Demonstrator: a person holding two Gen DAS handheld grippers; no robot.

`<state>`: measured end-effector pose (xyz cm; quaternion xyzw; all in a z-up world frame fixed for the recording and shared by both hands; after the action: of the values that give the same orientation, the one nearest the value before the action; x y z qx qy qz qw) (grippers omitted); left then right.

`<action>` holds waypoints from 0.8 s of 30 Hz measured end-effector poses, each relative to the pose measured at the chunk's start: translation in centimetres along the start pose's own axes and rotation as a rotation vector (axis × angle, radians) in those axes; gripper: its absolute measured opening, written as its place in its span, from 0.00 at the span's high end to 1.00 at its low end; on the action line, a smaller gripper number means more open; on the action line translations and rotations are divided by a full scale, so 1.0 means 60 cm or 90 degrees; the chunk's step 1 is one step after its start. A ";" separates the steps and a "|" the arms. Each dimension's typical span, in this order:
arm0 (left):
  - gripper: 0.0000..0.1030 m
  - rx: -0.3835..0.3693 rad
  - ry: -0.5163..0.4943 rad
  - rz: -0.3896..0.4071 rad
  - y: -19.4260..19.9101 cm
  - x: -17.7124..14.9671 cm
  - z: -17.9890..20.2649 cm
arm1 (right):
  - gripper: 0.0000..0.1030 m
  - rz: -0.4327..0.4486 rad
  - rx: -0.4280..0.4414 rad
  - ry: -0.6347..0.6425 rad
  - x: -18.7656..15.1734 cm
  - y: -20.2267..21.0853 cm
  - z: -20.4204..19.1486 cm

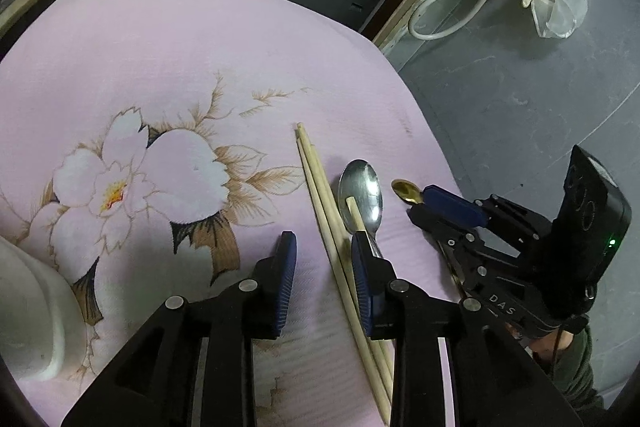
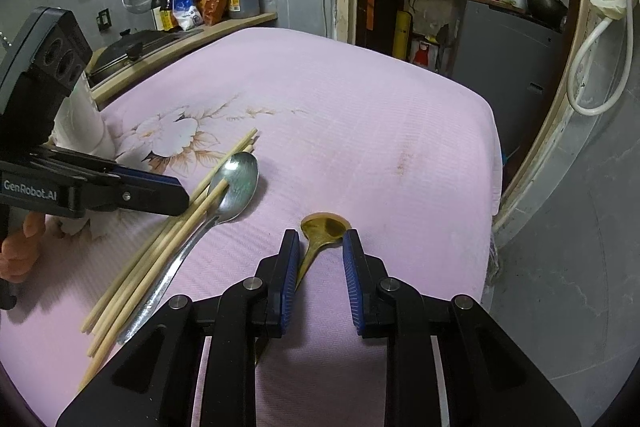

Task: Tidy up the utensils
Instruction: 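Close the left tool on one wooden chopstick while the right tool reaches the gold spoon, then close the right tool on the gold spoon while the left tool lifts the chopstick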

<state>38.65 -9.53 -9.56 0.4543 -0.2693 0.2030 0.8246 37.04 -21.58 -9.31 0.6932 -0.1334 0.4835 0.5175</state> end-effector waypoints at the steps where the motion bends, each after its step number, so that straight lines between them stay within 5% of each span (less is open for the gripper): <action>1: 0.81 0.003 -0.004 -0.001 -0.002 0.000 0.002 | 0.80 0.000 0.001 -0.001 0.000 -0.001 0.000; 4: 0.92 -0.008 -0.001 -0.008 -0.006 -0.004 0.009 | 0.80 0.001 0.005 -0.013 -0.001 0.001 0.004; 24: 0.99 0.006 0.010 -0.006 0.066 -0.052 -0.020 | 0.84 -0.004 0.006 -0.012 -0.012 0.017 -0.009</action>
<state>34.26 -6.77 -9.52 0.4574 -0.2597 0.2042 0.8256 35.70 -21.78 -9.27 0.7006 -0.1340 0.4755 0.5149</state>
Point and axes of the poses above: each gripper's, at about its wrist camera, not at the fingertips, and y roughly against the way its jaws point, z to its right, x to its top, the point moved 6 cm from there along -y, roughly the way its jaws point, and after that the axes turned 11 degrees about z, right-handed, at the moved point
